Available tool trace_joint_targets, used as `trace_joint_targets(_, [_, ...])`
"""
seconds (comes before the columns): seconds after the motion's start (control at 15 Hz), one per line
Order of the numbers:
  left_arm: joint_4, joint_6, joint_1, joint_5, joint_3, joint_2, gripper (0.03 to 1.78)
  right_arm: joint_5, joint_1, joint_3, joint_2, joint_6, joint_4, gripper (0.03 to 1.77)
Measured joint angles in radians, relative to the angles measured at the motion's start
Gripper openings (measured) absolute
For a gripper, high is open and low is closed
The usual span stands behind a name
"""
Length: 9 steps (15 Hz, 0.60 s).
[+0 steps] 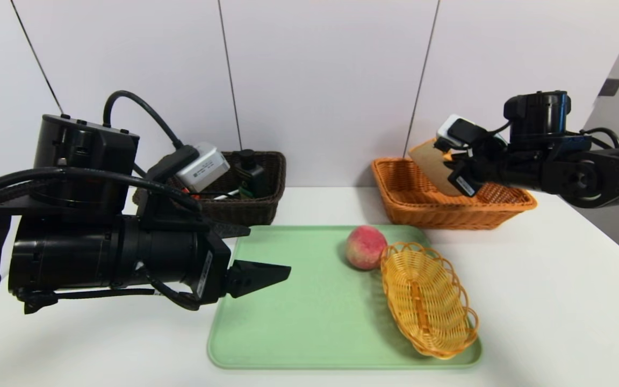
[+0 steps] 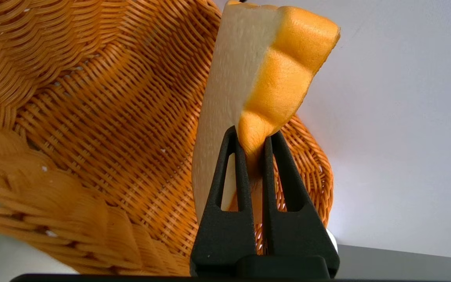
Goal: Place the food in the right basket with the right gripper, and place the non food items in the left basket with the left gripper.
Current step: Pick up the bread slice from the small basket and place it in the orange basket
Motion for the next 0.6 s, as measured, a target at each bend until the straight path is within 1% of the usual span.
trace_joint_targets(0.07, [0.000, -0.001, 0.000, 0.000, 0.000, 0.000, 1.69, -0.003, -0.001, -0.008, 0.007, -0.004, 0.004, 0.12])
trace_joint_targets(0.2, [0.000, -0.002, 0.000, 0.000, 0.002, 0.000, 1.69, -0.023, -0.001, -0.016, 0.017, -0.011, 0.004, 0.12])
trace_joint_targets(0.47, [0.000, -0.002, 0.000, 0.000, 0.003, -0.003, 1.69, -0.025, -0.002, -0.018, 0.025, -0.037, 0.005, 0.12])
trace_joint_targets(0.53, [0.000, -0.002, 0.000, 0.000, 0.003, -0.003, 1.69, -0.026, -0.002, -0.018, 0.025, -0.040, 0.006, 0.23])
trace_joint_targets(0.6, [0.000, -0.002, 0.000, 0.000, 0.002, -0.004, 1.69, -0.026, -0.003, -0.017, 0.025, -0.042, 0.005, 0.41])
